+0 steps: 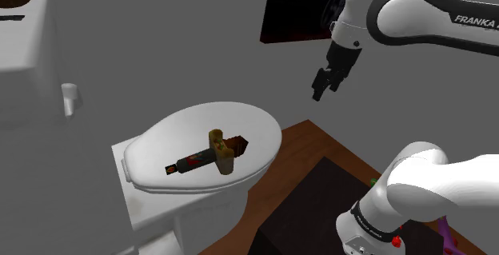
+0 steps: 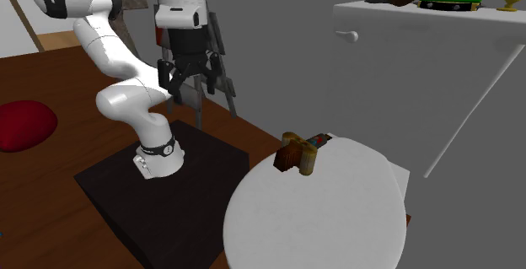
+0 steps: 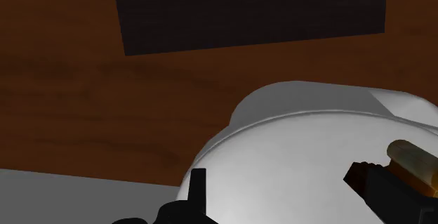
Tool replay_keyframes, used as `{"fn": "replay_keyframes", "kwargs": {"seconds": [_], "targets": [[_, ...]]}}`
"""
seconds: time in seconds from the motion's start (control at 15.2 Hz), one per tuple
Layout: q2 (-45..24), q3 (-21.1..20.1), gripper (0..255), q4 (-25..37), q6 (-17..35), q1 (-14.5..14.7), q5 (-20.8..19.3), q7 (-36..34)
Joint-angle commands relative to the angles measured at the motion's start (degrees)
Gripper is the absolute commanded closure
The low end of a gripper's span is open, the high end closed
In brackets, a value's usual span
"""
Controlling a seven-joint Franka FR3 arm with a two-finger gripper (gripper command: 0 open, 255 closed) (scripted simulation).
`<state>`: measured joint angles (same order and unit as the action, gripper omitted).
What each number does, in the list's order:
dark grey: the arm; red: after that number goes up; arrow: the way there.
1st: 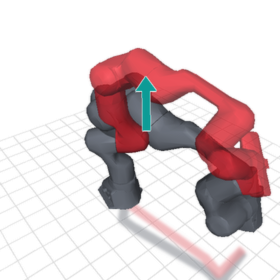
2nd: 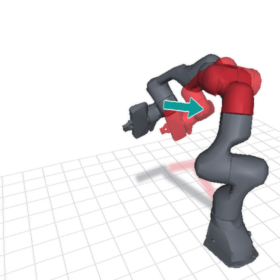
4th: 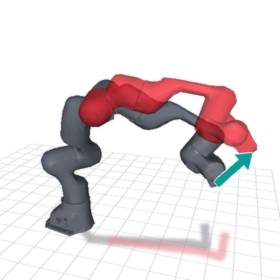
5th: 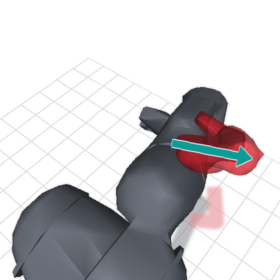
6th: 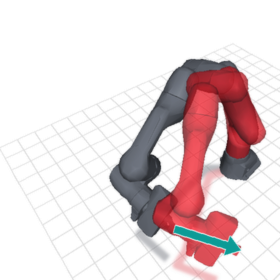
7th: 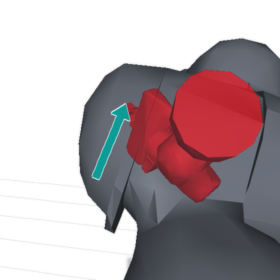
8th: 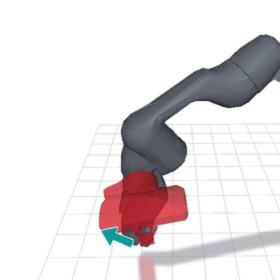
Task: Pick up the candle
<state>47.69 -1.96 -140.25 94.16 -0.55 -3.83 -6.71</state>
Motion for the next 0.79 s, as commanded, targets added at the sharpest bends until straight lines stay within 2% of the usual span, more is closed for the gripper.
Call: {"fn": "replay_keyframes", "kwargs": {"seconds": [0.0, 0.73], "targets": [[0.0, 0.0, 0, 0.0, 0.0, 0.0, 0.0, 0.0], [-13.7, -11.3, 0, -2.4, 14.7, 2.6, 6.7, -15.2]]}}
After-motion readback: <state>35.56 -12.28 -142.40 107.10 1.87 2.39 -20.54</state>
